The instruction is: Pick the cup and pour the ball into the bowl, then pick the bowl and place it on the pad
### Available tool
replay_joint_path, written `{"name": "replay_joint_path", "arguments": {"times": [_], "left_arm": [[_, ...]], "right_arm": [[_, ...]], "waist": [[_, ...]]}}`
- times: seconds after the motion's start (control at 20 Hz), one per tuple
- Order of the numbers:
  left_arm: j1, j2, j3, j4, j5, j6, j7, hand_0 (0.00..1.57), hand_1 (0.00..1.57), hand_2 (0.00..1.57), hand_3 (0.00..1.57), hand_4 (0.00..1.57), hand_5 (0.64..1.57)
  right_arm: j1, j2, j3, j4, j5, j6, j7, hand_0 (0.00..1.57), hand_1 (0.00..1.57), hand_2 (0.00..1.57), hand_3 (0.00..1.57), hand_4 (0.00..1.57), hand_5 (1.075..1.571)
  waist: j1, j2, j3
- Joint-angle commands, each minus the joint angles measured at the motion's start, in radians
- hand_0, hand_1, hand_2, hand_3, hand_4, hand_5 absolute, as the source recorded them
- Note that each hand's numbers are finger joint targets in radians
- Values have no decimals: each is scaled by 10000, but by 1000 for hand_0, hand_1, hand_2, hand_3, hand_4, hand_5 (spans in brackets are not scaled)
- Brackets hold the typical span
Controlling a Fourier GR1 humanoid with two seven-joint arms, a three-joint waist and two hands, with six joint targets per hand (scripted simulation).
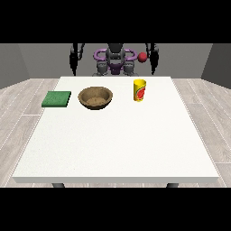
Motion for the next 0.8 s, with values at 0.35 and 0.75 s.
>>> {"name": "replay_joint_path", "arguments": {"times": [0.35, 0.75], "left_arm": [[-1391, 192, 1446, -1550, 1487, 368, 1749, 0, 0, 0, 0, 0, 1558], [-1160, 1137, 2740, -526, 2219, -881, 74, 0, 0, 0, 0, 0, 1547]], "right_arm": [[-1, -1178, -1432, -1024, -1978, 1285, 1073, 0, 0, 0, 0, 0, 1569], [-507, -1603, -2163, -2015, -2770, 1658, 1647, 0, 0, 0, 0, 0, 1569]], "waist": [[-619, -2250, -92], [-643, -906, -104]]}}
